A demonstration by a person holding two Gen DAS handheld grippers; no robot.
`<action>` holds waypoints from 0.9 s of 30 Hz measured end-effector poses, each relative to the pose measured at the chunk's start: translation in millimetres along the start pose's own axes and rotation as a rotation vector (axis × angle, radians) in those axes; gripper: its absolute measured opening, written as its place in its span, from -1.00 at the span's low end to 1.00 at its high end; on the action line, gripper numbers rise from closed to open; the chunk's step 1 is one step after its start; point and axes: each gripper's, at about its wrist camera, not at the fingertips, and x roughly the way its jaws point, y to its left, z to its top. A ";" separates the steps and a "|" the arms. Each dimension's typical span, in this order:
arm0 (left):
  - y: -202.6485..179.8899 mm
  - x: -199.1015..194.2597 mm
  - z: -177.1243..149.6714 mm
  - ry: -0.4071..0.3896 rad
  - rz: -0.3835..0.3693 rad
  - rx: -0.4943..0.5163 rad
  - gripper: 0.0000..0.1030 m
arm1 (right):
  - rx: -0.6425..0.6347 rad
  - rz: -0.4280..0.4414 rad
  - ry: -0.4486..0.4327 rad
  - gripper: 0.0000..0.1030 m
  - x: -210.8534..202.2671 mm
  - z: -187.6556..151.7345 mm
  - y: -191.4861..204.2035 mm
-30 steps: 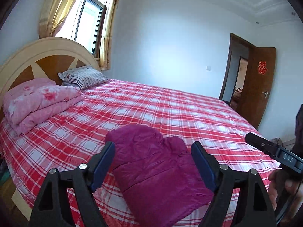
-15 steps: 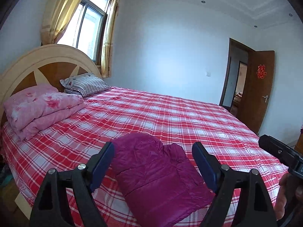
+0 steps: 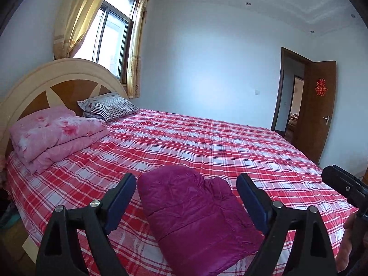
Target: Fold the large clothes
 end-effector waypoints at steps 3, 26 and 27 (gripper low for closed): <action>-0.2 -0.6 -0.2 -0.002 0.001 0.000 0.74 | 0.003 -0.002 -0.004 1.00 -1.2 -0.1 -0.7; 2.6 0.3 2.9 -0.010 0.104 0.007 0.98 | 0.004 0.000 -0.008 1.00 -5.9 -3.0 -2.7; 3.4 -0.6 2.9 -0.016 0.119 0.010 0.98 | 0.003 0.001 -0.009 1.00 -6.3 -3.2 -2.4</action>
